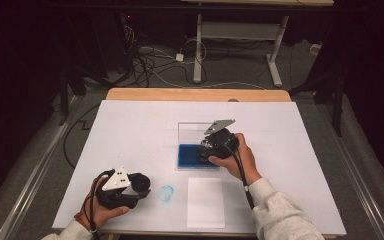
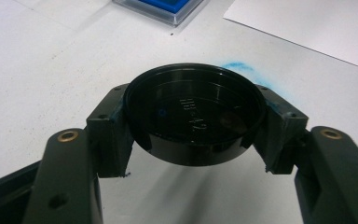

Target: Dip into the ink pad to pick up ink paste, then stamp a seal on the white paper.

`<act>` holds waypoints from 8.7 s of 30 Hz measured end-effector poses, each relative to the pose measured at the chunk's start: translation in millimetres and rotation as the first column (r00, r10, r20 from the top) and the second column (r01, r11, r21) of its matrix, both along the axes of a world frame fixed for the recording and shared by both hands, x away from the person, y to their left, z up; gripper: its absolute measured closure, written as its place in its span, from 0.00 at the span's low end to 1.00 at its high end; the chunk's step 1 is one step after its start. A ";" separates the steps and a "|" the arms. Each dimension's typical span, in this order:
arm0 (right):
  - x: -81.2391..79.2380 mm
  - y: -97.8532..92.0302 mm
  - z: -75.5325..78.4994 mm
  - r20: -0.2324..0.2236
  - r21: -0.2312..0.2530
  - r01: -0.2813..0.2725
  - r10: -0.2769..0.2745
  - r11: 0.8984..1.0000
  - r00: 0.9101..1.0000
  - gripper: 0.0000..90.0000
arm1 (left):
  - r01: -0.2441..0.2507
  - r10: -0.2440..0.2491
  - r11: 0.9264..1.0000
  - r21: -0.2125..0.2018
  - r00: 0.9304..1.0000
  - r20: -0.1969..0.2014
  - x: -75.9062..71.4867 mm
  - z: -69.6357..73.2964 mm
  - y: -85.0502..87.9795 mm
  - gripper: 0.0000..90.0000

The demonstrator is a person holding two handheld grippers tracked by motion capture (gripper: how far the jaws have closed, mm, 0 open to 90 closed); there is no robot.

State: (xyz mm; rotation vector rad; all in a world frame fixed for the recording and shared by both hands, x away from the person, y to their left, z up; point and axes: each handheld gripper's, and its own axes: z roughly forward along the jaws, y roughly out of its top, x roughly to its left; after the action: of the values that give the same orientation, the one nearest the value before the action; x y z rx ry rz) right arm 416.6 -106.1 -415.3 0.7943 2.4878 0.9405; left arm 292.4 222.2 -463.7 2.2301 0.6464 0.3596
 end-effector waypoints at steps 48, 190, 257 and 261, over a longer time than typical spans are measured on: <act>-4.0 5.5 -17.2 0.057 -0.029 0.052 -0.050 0.998 0.997 0.64 | -0.016 0.016 1.000 0.011 1.000 0.007 -1.6 1.5 0.5 0.40; -140.0 -17.2 -39.0 0.072 0.011 -0.248 0.246 0.969 0.967 0.64 | -0.007 0.007 0.999 0.050 1.000 0.005 -2.6 1.5 -1.4 0.40; -131.0 -24.9 -34.0 0.031 0.048 -0.251 0.249 0.967 0.968 0.64 | -0.018 0.017 0.998 0.061 1.000 0.008 -2.2 2.1 -1.9 0.40; -131.4 -37.1 -14.5 0.103 0.120 -0.243 0.232 0.962 0.967 0.64 | -0.022 0.022 0.998 0.059 1.000 0.004 -1.6 1.6 -0.4 0.40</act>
State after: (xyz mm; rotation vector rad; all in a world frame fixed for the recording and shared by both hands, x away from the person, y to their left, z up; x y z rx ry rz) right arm 285.2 -143.2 -429.9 0.4857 2.5017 1.2063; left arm 290.8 221.7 -462.1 2.2792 0.6664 0.3982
